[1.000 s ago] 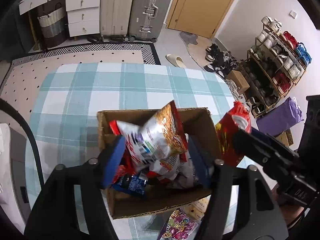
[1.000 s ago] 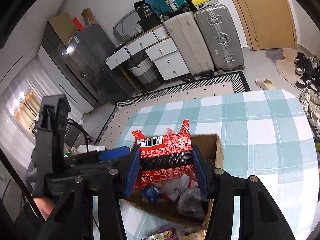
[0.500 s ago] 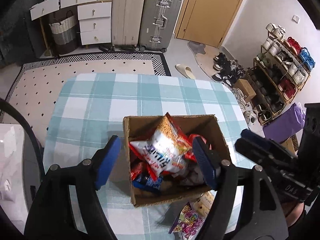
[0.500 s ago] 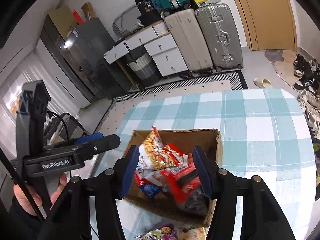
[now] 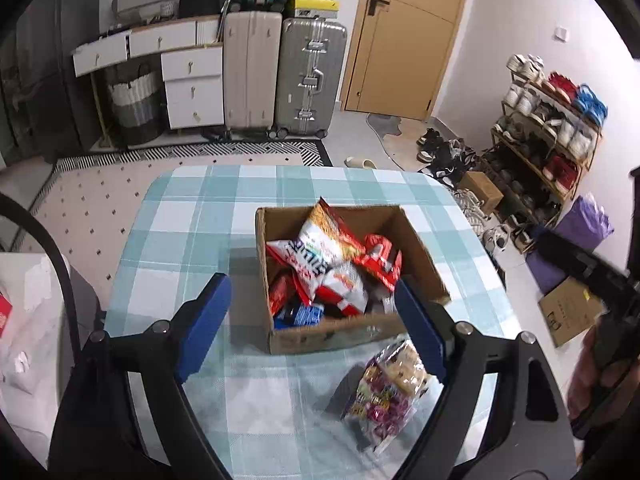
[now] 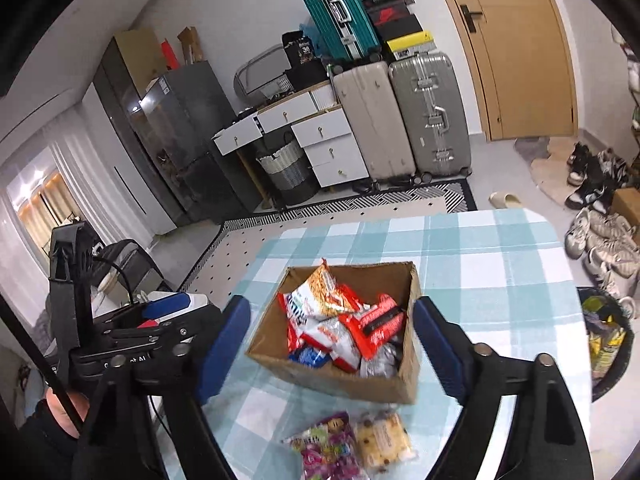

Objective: Organize snacks
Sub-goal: 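Withdraw both grippers from the box toward the last two snacks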

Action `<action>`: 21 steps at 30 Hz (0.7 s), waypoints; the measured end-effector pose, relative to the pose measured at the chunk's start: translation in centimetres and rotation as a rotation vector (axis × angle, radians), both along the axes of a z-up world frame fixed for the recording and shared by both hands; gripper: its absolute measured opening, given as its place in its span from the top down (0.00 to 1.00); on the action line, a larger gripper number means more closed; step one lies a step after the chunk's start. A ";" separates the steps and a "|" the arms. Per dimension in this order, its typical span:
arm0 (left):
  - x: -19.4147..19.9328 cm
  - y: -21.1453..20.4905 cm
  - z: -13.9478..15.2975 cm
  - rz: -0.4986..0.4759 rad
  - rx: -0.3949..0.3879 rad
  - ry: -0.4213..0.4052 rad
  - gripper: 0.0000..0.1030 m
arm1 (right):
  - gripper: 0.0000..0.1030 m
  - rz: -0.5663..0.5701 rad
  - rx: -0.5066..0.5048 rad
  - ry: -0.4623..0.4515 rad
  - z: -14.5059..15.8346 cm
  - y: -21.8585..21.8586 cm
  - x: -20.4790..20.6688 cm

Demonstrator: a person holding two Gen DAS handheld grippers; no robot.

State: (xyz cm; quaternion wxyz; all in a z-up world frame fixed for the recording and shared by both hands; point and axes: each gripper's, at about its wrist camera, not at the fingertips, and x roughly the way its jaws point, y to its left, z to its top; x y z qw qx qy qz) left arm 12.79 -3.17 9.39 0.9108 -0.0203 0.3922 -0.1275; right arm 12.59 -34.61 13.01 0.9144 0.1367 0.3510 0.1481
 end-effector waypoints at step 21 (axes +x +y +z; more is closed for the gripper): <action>-18.0 2.1 -1.0 0.106 -0.009 -0.237 0.01 | 0.02 -0.015 -0.135 -0.312 1.0 2.3 -16.7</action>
